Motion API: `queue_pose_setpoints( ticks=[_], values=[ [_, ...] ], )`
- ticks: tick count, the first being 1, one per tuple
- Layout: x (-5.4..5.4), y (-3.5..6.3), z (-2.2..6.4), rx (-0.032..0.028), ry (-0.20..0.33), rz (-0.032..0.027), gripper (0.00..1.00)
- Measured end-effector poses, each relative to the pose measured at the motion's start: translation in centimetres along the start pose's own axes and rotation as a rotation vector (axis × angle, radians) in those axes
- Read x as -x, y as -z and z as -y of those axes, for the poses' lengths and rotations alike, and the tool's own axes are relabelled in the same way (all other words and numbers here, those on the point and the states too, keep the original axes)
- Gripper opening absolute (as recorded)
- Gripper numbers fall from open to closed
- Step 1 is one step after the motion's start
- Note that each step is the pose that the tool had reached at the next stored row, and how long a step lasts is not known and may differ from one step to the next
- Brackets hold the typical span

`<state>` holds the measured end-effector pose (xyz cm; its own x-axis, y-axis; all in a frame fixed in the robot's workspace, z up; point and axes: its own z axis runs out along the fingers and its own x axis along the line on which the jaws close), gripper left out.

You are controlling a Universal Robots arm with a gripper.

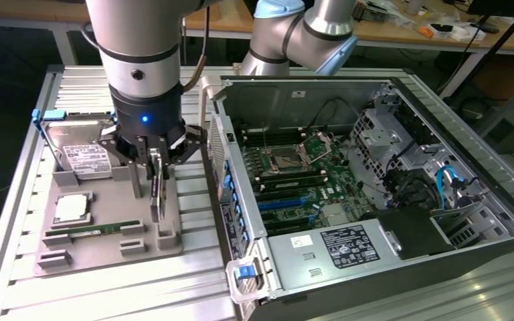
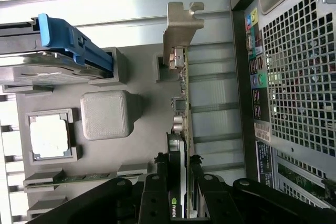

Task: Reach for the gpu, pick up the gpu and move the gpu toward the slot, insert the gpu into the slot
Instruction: 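Pick up the gpu and move the gpu toward the slot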

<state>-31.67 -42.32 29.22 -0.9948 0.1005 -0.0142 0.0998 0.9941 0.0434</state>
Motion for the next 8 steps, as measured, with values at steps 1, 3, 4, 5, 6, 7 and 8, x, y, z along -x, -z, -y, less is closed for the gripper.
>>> queue_pose_setpoints(
  ticks=[1,3,4,5,6,7,8],
  values=[
    [0.0,0.35,-0.01,-0.0001,0.0,-0.0001,0.27],
    [0.0,0.99,-0.04,-0.0001,0.0,-0.0001,0.27],
    [0.0,1.29,-0.05,0.0,0.0,0.0,0.27],
    [0.0,1.64,-0.07,-0.0002,0.0,-0.0002,0.27],
    [0.0,2.0,-0.08,-0.0001,0.0,-0.0001,0.27],
    [-0.1,2.33,-0.1,0.0001,0.0,0.0001,0.27],
    [-0.1,2.69,-0.11,0.0,0.0,0.0001,0.27]
  ],
)
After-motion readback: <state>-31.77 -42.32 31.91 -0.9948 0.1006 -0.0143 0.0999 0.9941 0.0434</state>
